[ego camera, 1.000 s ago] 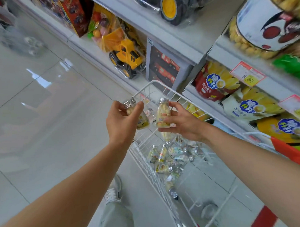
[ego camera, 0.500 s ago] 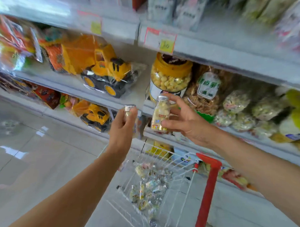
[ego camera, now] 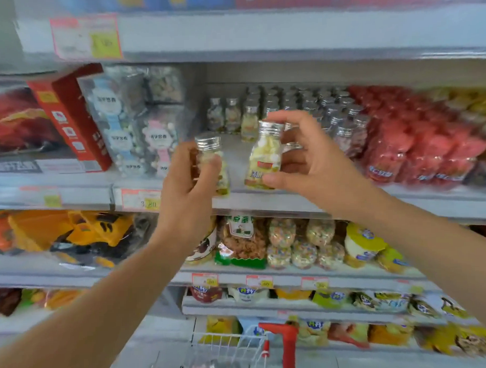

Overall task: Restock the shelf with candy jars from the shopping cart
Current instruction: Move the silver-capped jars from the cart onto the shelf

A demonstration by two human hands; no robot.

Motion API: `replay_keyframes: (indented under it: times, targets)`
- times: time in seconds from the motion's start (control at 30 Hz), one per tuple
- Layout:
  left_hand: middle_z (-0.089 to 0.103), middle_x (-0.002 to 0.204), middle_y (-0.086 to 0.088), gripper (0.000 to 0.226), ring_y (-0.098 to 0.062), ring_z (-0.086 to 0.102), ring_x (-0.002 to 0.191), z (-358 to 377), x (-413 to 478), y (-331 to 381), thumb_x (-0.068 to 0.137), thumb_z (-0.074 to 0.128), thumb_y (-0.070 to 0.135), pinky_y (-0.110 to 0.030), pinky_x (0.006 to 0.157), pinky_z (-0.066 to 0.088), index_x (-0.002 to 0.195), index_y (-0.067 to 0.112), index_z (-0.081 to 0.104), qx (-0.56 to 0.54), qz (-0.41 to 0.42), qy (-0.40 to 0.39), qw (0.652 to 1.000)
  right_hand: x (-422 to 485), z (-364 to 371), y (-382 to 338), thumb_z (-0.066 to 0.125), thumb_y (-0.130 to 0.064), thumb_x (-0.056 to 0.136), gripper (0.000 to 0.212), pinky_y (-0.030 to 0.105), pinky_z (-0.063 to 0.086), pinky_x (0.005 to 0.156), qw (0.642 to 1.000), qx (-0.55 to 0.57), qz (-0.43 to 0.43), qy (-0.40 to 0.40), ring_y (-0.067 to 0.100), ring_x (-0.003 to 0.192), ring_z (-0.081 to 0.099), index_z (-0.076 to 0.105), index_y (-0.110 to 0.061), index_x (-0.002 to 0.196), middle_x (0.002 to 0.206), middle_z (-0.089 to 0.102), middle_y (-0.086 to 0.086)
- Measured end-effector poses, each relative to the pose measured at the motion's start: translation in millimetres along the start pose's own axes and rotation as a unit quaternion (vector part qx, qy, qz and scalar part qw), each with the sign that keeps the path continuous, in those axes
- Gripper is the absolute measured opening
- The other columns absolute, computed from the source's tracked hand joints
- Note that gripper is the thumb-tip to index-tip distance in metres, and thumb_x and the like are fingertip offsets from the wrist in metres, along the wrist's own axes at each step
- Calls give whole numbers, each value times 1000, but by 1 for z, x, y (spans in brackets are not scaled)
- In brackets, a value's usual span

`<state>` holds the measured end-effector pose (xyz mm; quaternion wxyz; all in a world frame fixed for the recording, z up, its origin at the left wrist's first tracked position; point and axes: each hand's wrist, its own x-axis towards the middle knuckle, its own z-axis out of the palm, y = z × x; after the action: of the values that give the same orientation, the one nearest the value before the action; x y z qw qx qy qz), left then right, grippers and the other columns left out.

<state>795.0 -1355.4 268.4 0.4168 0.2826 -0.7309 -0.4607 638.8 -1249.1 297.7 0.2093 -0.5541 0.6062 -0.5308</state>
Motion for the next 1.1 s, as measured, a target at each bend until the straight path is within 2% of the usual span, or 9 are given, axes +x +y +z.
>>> replay_keyframes:
  times: [0.1,0.2,0.27,0.47,0.63,0.77,0.93,1.03,1.1]
  targets:
    - [38,60,15,13,-3,36,57,13,35,1,96,53,33,-17,55,36,91,23,46,41,19,3,999,19,-13,-4,80,-5,74,68,30,56,76,996,-76,-36,32,12,88,68,41,-29,125,111,56,-8]
    - [59,76,0,27,-21,56,72,24,63,-4,88,62,42,-42,70,50,101,23,50,79,30,-16,996,39,-21,-4,84,-17,69,70,38,53,81,976,-195,-76,61,12,89,65,42,-27,124,110,57,-14]
    - [65,87,-2,31,-24,63,83,31,77,-8,85,67,42,-48,79,53,104,23,51,120,15,-30,992,52,-25,-1,86,-21,66,71,38,51,80,957,-272,-76,68,12,88,64,43,-25,122,105,60,-10]
    - [64,93,-6,33,-27,63,90,42,106,-18,83,71,38,-48,83,53,105,22,52,154,-24,-49,987,86,-32,11,85,-26,66,60,37,46,85,895,-441,-35,62,23,92,63,46,-19,112,101,65,0]
    - [61,95,2,30,-22,61,93,47,114,-24,84,71,34,-41,88,53,105,24,52,151,-24,-48,987,103,-30,13,83,-28,68,49,34,38,77,876,-480,25,34,19,86,58,47,-25,101,89,59,-6]
    - [63,99,-1,29,-23,61,94,49,119,-28,85,71,32,-41,89,53,104,25,51,144,-28,-36,989,114,-29,16,80,-26,71,43,37,27,82,861,-505,50,27,16,79,50,47,-26,99,77,51,-11]
    - [63,103,0,37,-23,61,98,52,125,-29,83,73,35,-38,92,52,115,24,57,134,-40,-22,990,125,-25,18,76,-14,72,26,37,22,84,850,-519,77,40,18,95,56,60,-28,86,88,63,-11]
    - [64,98,-1,30,-24,63,96,55,129,-32,81,75,34,-41,90,53,105,29,56,126,-40,-8,991,130,-24,19,76,-13,72,30,37,20,83,845,-525,85,51,17,95,55,58,-29,89,87,59,-12]
    - [64,94,-1,32,-24,63,92,58,132,-32,82,74,34,-37,88,53,109,25,60,133,-39,-1,990,132,-25,22,77,-12,72,31,36,20,82,842,-529,79,64,17,94,55,58,-30,90,82,56,-13]
